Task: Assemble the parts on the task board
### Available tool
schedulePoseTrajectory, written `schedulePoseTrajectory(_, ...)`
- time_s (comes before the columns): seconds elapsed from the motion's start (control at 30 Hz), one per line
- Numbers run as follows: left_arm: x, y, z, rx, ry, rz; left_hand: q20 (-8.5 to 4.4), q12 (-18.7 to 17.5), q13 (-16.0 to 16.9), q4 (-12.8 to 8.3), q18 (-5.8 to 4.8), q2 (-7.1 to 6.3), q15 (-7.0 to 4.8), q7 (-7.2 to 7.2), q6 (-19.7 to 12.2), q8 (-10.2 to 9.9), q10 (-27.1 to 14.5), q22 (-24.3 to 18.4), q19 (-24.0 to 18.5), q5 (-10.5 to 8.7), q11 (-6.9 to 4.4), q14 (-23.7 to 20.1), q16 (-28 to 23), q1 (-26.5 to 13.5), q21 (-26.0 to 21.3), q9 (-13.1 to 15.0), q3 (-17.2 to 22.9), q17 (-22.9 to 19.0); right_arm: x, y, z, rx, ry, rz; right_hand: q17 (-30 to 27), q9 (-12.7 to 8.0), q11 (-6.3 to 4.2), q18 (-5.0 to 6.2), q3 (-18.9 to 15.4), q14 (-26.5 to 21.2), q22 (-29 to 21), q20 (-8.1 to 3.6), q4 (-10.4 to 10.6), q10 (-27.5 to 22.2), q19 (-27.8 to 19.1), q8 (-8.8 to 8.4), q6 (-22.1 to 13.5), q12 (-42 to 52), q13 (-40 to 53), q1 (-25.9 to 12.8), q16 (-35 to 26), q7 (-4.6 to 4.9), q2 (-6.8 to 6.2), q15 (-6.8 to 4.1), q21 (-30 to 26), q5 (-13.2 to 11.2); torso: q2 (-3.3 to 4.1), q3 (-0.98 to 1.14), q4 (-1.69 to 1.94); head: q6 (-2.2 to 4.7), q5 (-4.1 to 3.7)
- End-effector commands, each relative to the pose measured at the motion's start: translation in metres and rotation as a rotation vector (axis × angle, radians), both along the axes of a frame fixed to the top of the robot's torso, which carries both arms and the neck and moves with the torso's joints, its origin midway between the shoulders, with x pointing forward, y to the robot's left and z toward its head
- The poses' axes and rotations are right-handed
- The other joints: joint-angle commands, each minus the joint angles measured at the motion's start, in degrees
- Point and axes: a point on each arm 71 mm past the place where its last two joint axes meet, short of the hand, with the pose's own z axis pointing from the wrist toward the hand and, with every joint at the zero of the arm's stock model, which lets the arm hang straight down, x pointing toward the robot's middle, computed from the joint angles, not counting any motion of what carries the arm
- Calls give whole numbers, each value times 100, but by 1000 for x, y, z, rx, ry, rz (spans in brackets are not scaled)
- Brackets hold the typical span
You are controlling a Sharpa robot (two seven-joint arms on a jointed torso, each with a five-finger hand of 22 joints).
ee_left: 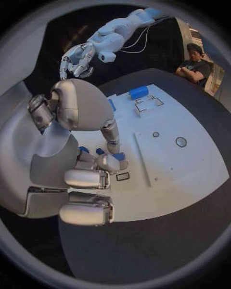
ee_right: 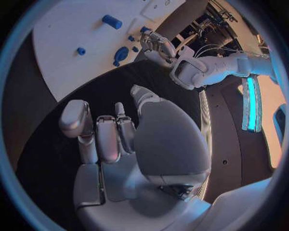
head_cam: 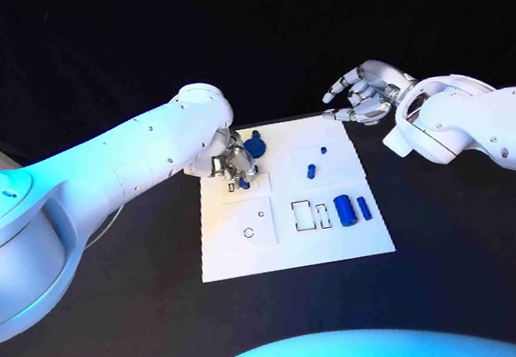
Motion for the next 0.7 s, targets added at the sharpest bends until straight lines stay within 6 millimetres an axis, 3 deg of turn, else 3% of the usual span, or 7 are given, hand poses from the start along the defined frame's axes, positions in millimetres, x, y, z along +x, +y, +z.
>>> schedulePoseTrajectory(0.03, -3, -4, -4, 3, 18, -20, -16, -37, -15, -1227, 2, 29, -25, -201, 247, -8, 33, 881, 143, -32, -13, 595, 19, -30, -10, 67, 1123, 1509, -1, 2, 0, -5, -2, 17, 8, 6, 3, 103, 33, 112, 86, 2, 11, -21, 24, 19, -39, -22, 426, -51, -34, 4, -14, -15, -17, -9, 1, 2, 3, -9, -9)
schedulePoseTrajectory(0.43, -4, -7, -4, -10, 10, -14, -38, -57, -22, -924, -6, 2, -61, -279, 291, -28, 138, 895, 169, -186, -66, 595, 19, 1, -25, 265, 440, 1509, -1, 2, 0, -5, -2, 19, 8, 6, 3, 103, 33, 112, 86, 2, 11, -21, 24, 19, -39, -22, 426, -51, -34, 4, -14, -15, -17, -9, 1, 3, -6, 1, -15)
schedulePoseTrajectory(0.7, -3, -7, -4, -14, -1, -7, -57, -71, -32, -605, -8, -25, -81, -315, 332, -130, 162, 896, 182, -420, -92, 595, 19, 19, -38, 322, -123, 1509, -1, 2, 0, -5, -2, 19, 8, 6, 3, 103, 33, 112, 86, 2, 11, -21, 24, 19, -39, -22, 426, -51, -34, 4, -14, -15, -17, -9, -1, 6, 1, 1, -26)
